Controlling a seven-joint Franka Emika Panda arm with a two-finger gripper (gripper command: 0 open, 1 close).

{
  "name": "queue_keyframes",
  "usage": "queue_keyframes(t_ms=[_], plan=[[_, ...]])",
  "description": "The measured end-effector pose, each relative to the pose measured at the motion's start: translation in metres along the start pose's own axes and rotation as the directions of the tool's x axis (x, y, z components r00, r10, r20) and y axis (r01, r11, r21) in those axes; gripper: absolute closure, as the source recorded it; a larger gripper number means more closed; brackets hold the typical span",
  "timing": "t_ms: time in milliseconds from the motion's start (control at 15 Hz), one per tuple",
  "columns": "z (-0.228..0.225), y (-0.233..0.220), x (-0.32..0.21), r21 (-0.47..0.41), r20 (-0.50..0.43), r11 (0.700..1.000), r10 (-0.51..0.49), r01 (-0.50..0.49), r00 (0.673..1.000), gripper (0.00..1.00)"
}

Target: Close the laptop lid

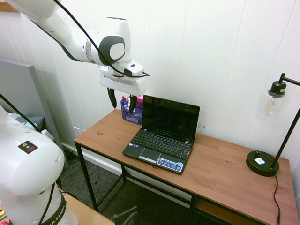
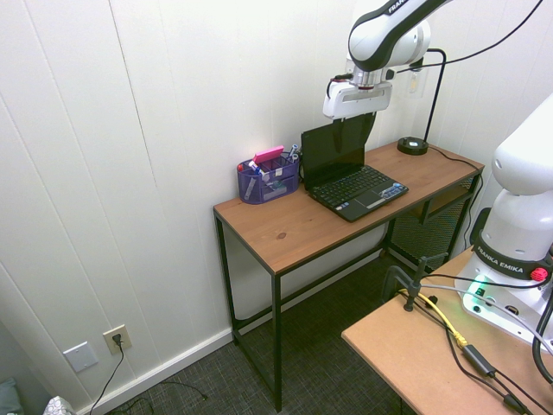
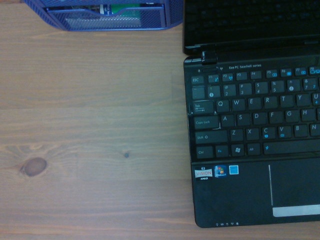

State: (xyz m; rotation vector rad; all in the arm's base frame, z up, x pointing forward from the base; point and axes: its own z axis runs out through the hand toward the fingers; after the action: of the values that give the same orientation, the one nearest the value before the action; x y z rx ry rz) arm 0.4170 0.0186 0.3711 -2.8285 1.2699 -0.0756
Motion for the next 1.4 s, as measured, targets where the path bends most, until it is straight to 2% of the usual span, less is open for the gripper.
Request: queue_keyframes(t_ms=[267,533,867,1067,1133,1400], plan=[[-0.011,-0.002,0.013,-0.002,-0.036,1.000,0.005,-0.005,0.999,0.00],[-0.030,-0.009,0.060,0.006,-0.123,1.000,0.029,-0.028,0.992,0.00],[-0.043,-0.043,0.139,0.026,-0.191,0.998,0.055,-0.051,0.980,0.00],[-0.041,-0.077,0.170,0.034,-0.198,0.998,0.056,-0.050,0.979,0.00],[-0.036,-0.085,0.178,0.034,-0.194,0.998,0.059,-0.053,0.979,1.00],[-0.013,-0.098,0.206,0.006,-0.167,0.997,0.081,-0.081,0.983,1.00]])
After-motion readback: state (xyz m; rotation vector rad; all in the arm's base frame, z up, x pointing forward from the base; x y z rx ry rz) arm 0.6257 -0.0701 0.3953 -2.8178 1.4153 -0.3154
